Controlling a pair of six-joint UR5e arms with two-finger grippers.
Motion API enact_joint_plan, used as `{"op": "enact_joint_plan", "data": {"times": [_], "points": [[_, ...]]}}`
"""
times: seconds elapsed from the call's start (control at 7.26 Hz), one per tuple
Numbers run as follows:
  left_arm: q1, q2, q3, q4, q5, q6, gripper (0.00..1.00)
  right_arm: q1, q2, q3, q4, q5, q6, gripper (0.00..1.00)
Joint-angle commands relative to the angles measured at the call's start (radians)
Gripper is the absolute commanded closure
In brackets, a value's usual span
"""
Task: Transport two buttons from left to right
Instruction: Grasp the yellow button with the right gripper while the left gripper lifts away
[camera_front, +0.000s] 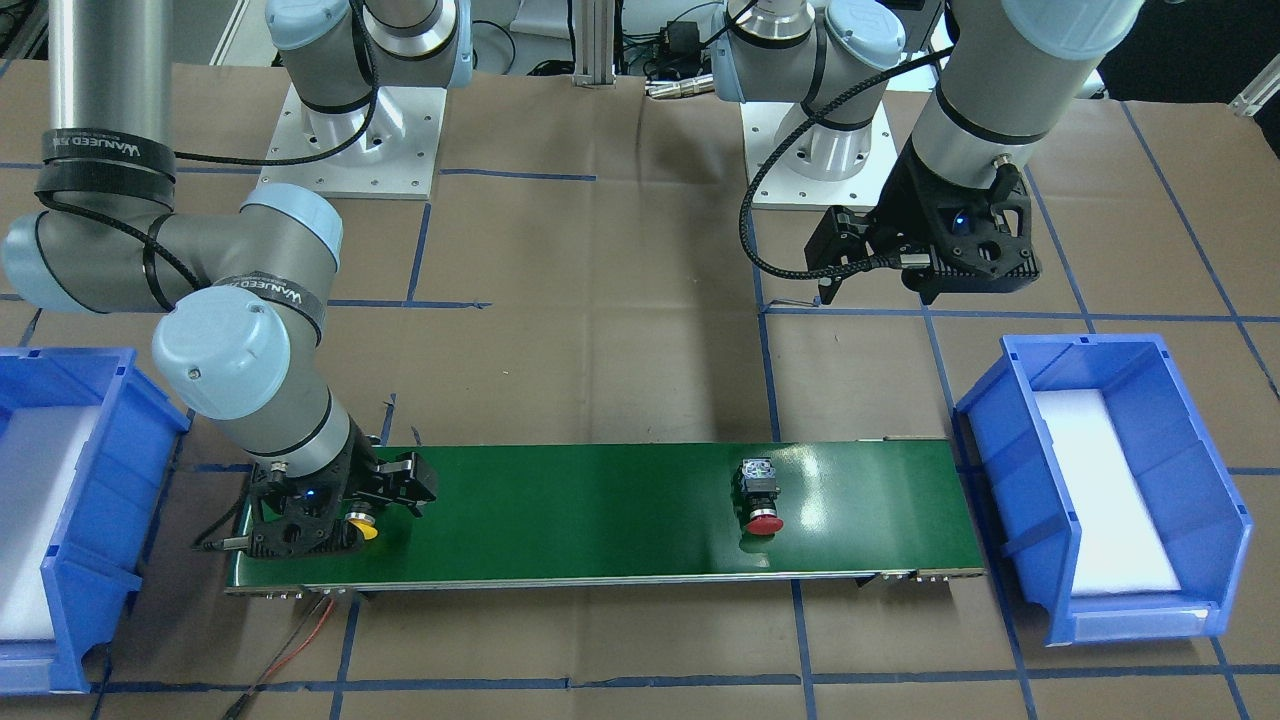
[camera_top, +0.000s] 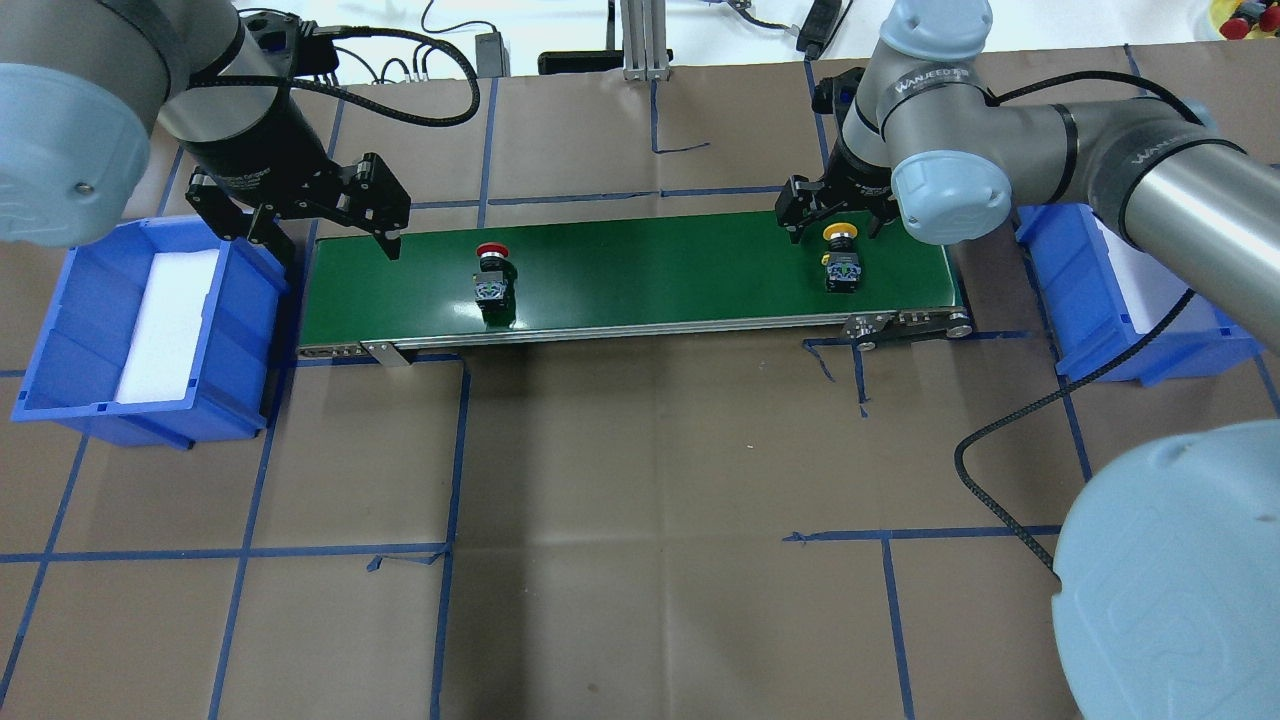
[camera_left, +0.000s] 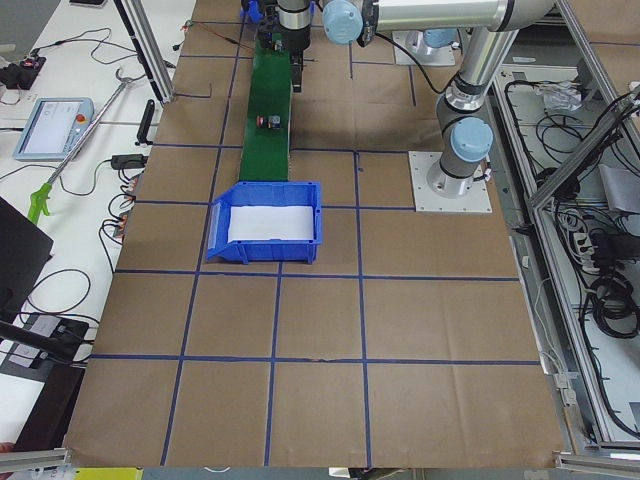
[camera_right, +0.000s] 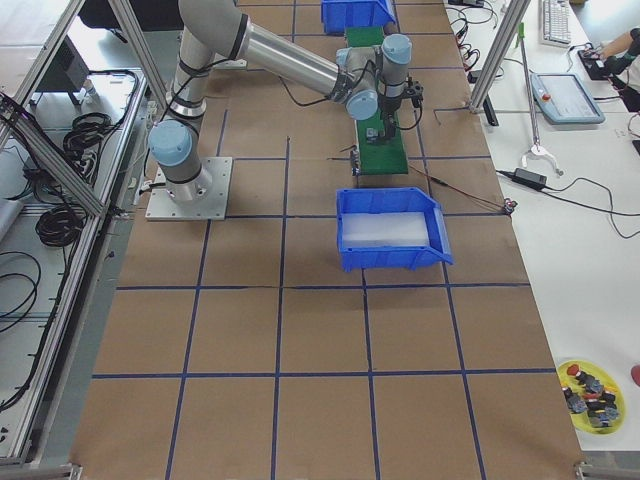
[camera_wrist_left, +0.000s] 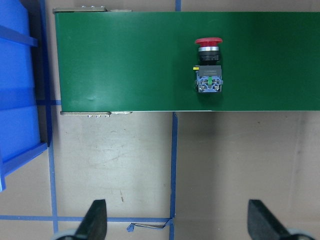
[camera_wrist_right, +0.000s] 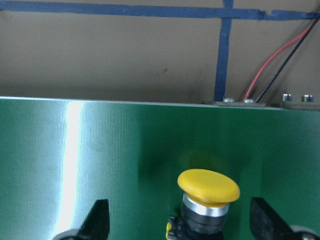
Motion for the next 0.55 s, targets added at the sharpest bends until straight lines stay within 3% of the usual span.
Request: {"op": "enact_joint_plan", "data": {"times": [0.0, 0.14, 0.28, 0.41], "points": [[0.0, 0.001, -0.003, 0.003, 0.0, 0.0, 0.0, 0.001, -0.003, 0.028, 0.001, -0.004, -0.002, 0.05], [0.0, 0.0, -0.002, 0.004, 0.0, 0.0, 0.0, -0.002, -0.004, 0.028, 0.006, -0.018, 0.003, 0.35], [0.0, 0.001, -0.003, 0.003, 0.0, 0.0, 0.0, -0.005, -0.006, 0.025, 0.024, -0.059, 0.004, 0.7], [0.0, 0.001, -0.003, 0.003, 0.0, 0.001, 0.0, -0.009, -0.024, 0.021, 0.034, -0.065, 0.011, 0.92]]}}
